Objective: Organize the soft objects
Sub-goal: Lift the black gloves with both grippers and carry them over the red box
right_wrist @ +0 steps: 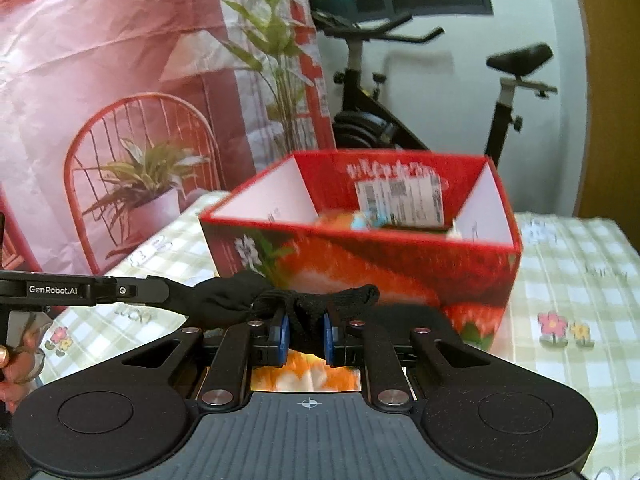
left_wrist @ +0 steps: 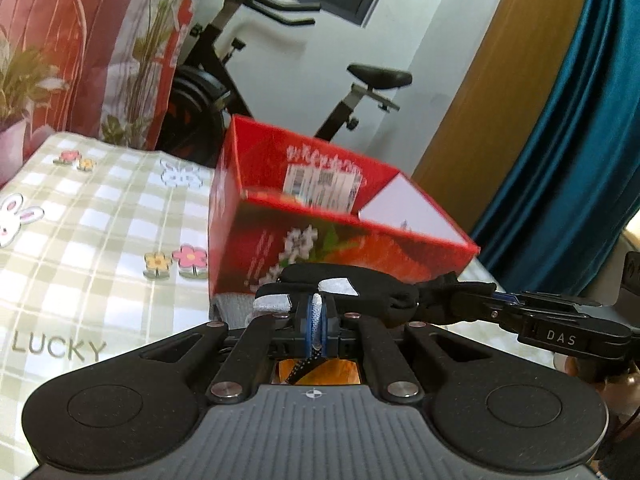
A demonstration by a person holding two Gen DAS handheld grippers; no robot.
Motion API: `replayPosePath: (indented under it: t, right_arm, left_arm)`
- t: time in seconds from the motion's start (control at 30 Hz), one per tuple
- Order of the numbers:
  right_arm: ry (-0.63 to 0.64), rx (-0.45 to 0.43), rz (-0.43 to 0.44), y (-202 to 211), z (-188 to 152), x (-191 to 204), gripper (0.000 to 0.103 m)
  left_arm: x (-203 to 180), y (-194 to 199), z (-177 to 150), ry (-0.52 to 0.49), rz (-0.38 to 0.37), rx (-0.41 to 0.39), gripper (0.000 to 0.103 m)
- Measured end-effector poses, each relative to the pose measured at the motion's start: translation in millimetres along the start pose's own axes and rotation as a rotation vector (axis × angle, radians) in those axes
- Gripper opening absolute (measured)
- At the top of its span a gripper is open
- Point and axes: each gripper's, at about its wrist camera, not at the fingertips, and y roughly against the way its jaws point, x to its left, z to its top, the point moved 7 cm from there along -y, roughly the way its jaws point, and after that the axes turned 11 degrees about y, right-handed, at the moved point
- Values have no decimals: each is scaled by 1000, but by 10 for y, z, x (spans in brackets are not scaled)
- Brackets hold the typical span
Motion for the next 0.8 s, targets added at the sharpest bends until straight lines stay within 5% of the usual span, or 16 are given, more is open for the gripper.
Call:
replayPosePath:
  t: [0.43, 0.8]
  right_arm:
    - [109, -162, 28, -45, 1008, -84, 15]
    - [25, -35, 15, -732, 1055, -661, 14]
  left_arm:
    - [-247, 94, 889, -79, 0, -200, 5]
    - [-305, -646, 1125, -128, 28, -51, 5]
